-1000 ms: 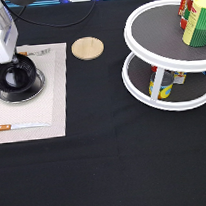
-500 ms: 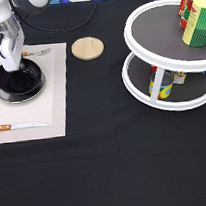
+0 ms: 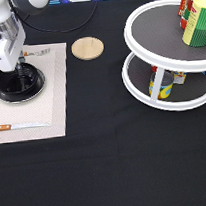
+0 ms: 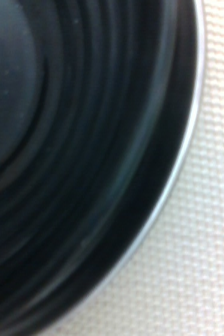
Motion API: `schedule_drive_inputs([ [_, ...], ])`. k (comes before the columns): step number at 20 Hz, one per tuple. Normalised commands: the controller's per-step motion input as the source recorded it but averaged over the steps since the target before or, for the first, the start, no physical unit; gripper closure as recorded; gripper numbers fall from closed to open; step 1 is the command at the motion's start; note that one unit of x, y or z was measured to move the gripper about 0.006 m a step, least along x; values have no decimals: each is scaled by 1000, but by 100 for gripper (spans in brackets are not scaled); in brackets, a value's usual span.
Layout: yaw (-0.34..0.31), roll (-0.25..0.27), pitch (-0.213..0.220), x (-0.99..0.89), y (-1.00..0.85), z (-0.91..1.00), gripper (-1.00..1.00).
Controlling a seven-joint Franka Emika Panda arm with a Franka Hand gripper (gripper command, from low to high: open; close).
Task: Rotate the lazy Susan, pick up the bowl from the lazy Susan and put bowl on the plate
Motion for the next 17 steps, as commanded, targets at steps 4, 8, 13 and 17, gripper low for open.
schedule_drive_inputs([
  [4,43,-87,166,109,431,766,-100],
  [8,84,-78,227,263,481,949,-100],
  [13,1,-25,134,149,129,297,-100],
  [17,0,0,0,0,0,0,-100],
])
